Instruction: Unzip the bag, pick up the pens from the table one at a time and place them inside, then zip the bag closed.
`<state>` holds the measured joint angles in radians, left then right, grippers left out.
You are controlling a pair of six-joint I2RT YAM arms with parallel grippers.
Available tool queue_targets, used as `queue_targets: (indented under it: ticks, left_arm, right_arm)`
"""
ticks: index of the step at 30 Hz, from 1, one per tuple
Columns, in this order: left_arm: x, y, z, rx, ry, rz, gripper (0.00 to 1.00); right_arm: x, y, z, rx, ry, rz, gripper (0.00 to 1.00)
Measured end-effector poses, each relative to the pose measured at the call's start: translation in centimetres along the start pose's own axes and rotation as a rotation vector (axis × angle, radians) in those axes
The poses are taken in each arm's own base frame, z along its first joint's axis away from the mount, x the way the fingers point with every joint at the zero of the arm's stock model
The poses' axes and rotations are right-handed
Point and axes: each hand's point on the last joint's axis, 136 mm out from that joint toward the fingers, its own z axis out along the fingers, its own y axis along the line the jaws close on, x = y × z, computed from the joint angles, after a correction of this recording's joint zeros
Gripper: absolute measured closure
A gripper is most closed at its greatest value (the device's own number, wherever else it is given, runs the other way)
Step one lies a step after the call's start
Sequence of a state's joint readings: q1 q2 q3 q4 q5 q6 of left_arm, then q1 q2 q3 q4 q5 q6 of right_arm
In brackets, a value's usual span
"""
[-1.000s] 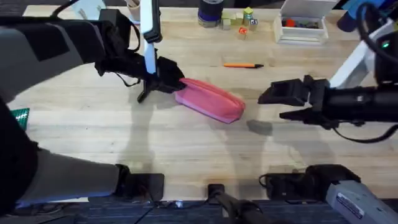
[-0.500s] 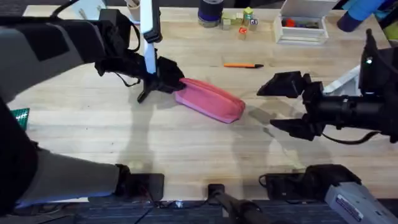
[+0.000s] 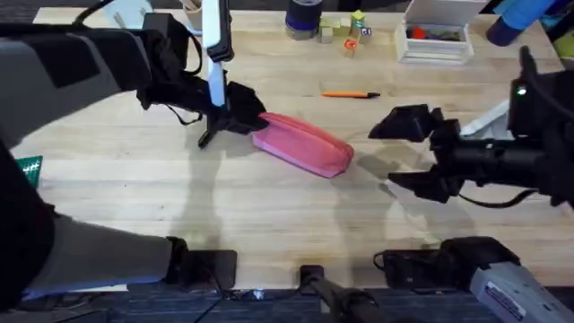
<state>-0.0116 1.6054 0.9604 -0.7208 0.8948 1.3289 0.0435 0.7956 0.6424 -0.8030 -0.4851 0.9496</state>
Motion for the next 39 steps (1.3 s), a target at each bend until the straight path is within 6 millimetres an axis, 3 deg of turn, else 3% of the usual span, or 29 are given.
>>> queue_targets:
  ticks: [6, 13, 23, 39]
  left_arm:
    - [0.0, 0.0, 0.0, 0.0, 0.0, 0.0, 0.958]
    - [0.0, 0.0, 0.0, 0.0, 0.0, 0.0, 0.958]
    - [0.0, 0.0, 0.0, 0.0, 0.0, 0.0, 0.958]
    - [0.0, 0.0, 0.0, 0.0, 0.0, 0.0, 0.958]
  right_arm:
    - [0.5, -0.6, 1.4, 0.015, 0.007, -0.052, 0.005]
    - [0.4, 0.6, 2.3, -0.031, -0.016, -0.123, 0.006]
    - [1.0, -0.5, 4.3, 0.055, 0.04, -0.098, 0.006]
    - [1.2, 2.0, 8.2, 0.018, 0.075, -0.135, 0.006]
